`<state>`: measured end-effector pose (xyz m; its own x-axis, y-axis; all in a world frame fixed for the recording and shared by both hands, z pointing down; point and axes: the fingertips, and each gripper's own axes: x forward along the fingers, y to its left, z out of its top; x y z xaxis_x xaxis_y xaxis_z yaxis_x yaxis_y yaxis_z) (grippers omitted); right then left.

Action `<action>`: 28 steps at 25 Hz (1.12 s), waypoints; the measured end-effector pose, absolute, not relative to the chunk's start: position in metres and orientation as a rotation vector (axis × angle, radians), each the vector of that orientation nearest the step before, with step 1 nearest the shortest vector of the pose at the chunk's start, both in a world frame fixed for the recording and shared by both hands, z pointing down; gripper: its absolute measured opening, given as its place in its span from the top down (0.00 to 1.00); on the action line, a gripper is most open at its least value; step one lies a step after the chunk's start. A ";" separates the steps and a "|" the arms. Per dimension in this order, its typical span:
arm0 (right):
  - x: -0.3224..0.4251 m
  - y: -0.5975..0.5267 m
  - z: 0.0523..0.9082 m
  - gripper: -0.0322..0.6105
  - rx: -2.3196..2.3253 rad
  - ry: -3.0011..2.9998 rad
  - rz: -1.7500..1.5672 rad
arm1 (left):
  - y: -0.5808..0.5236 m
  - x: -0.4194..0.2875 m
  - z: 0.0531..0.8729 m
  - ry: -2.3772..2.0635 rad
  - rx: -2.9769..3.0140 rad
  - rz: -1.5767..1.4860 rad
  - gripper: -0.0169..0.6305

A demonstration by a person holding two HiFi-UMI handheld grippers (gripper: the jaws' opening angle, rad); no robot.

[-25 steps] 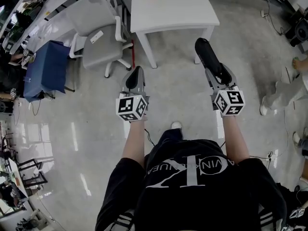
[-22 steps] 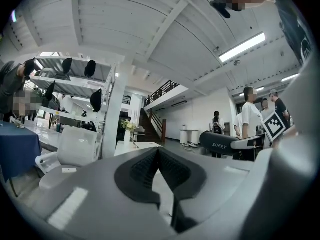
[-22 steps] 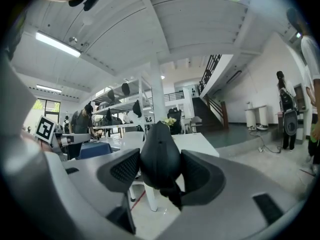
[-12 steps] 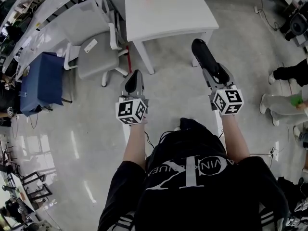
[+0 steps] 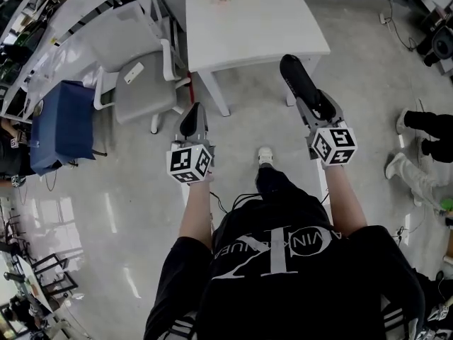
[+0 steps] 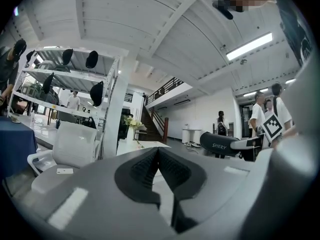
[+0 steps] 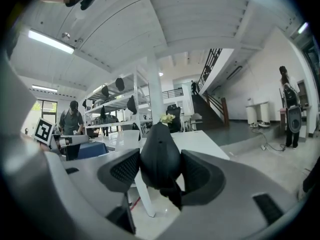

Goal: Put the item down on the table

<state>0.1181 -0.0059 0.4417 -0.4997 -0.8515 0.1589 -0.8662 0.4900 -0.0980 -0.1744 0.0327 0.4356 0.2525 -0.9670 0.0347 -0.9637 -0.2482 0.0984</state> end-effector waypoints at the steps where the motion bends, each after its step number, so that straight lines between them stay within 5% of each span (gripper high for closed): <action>1: 0.116 -0.015 0.441 0.55 1.518 -2.637 0.256 | 0.024 -0.177 0.434 -1.866 2.403 -0.049 0.95; 28: 0.077 -0.236 0.472 0.55 1.352 -2.619 0.322 | -0.183 -0.190 0.454 -1.882 2.338 0.005 0.95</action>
<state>0.0768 -0.2362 0.4715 -0.5719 -0.7801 0.2536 -0.8184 0.5640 -0.1105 -0.1901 -0.1828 0.4536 0.2173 -0.9719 0.0902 -0.9724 -0.2075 0.1064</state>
